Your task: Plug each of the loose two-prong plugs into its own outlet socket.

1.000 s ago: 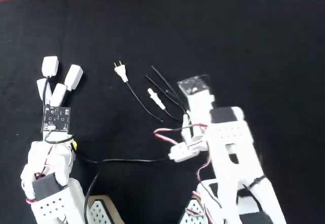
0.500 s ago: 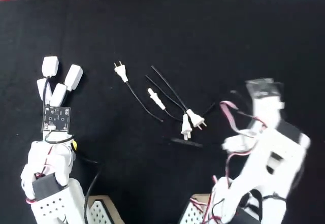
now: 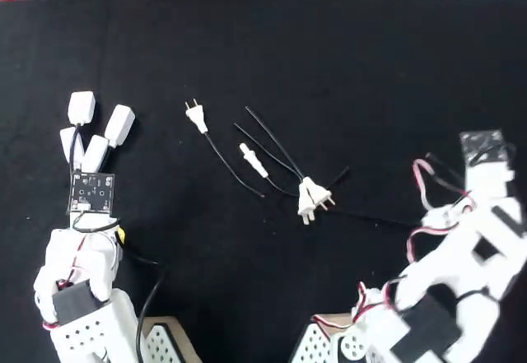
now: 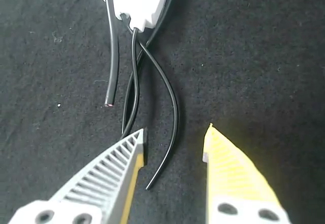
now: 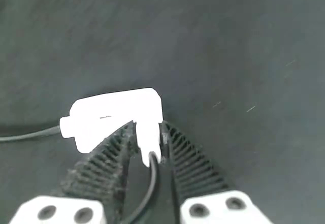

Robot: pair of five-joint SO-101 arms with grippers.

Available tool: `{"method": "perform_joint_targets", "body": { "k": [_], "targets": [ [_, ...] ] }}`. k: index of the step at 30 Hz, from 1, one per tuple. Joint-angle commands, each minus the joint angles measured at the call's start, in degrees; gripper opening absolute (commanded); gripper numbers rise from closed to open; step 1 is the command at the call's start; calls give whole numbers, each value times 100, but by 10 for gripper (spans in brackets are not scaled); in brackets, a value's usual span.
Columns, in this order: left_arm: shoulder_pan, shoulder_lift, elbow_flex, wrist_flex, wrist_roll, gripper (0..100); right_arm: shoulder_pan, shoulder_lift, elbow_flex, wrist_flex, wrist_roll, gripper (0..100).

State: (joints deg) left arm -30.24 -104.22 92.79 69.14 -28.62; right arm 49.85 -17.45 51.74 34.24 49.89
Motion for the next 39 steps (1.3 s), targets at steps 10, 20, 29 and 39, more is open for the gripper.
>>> {"method": "perform_joint_targets", "body": {
  "k": [10, 20, 29, 39],
  "targets": [
    [-13, -18, -40, -97, -35, 191, 141, 2466, -3046, -211, 18, 13],
    [-13, -18, -40, -97, -35, 191, 167, 2756, -3336, 404, 18, 119],
    [-13, -18, -40, -97, -35, 191, 176, 2747, -4066, 1626, -387, 378],
    [-13, -18, -40, -97, -35, 191, 114, 2369, -7134, 6514, -809, 381]
  ]
}}
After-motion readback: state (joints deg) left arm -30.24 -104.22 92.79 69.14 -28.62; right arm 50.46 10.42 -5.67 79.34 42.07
